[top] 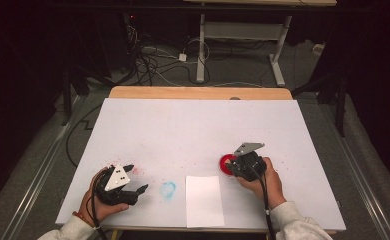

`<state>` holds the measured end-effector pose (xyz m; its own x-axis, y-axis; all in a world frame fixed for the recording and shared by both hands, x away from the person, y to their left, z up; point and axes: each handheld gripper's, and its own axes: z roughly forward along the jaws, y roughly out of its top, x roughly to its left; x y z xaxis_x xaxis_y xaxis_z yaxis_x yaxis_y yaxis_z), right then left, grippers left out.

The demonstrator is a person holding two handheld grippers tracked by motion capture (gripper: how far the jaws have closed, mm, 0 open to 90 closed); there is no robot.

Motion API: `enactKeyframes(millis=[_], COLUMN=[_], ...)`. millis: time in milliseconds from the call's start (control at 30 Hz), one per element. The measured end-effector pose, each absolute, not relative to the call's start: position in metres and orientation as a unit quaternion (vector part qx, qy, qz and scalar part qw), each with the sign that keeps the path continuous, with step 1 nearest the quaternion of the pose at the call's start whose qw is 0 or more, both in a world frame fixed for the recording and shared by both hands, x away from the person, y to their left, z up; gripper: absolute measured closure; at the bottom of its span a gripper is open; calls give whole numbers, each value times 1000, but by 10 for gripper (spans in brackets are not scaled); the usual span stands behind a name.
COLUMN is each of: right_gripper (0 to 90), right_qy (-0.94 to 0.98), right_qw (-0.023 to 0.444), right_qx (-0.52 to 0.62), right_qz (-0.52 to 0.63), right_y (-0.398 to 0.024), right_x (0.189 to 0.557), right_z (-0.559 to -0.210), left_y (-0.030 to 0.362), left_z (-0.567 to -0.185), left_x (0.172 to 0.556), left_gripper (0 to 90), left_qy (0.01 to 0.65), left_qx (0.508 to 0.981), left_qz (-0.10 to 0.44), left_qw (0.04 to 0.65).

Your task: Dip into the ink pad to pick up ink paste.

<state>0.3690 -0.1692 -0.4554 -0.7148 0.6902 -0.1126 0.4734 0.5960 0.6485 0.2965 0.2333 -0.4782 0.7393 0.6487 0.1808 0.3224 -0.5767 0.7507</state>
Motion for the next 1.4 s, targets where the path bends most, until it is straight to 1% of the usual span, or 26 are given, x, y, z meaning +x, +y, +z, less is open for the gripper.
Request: enactKeyframes(millis=[167,567,800,933,967,1000,1067,1133,1400], right_gripper=[765,764,763,763,763,763,763,763,763], right_qy=[877,887,887,882,880,879,871,862,838], right_qw=[178,212,201,177,181,186,181,193,213], right_qx=[330,310,314,328,332,330,336,338,341], right_qz=[302,268,271,289,288,289,308,324,368], right_y=[-169,-158,-160,-167,-168,-171,-177,-183,-203], right_x=[369,365,367,372,372,373,373,371,360], right_z=[-456,-456,-456,-455,-453,-451,-443,-433,-398], left_y=[233,232,231,232,233,233,234,234,233], left_z=[-479,-479,-479,-480,-480,-480,-480,-480,-480], left_x=[297,298,298,298,299,299,299,299,299], left_gripper=[195,194,195,194,195,194,194,194,194], left_qy=[283,282,281,282,283,283,284,284,285], left_qx=[860,861,862,861,861,861,860,860,859], left_qz=[224,223,224,224,223,223,223,223,224], left_qw=[362,360,358,359,359,359,359,360,361])
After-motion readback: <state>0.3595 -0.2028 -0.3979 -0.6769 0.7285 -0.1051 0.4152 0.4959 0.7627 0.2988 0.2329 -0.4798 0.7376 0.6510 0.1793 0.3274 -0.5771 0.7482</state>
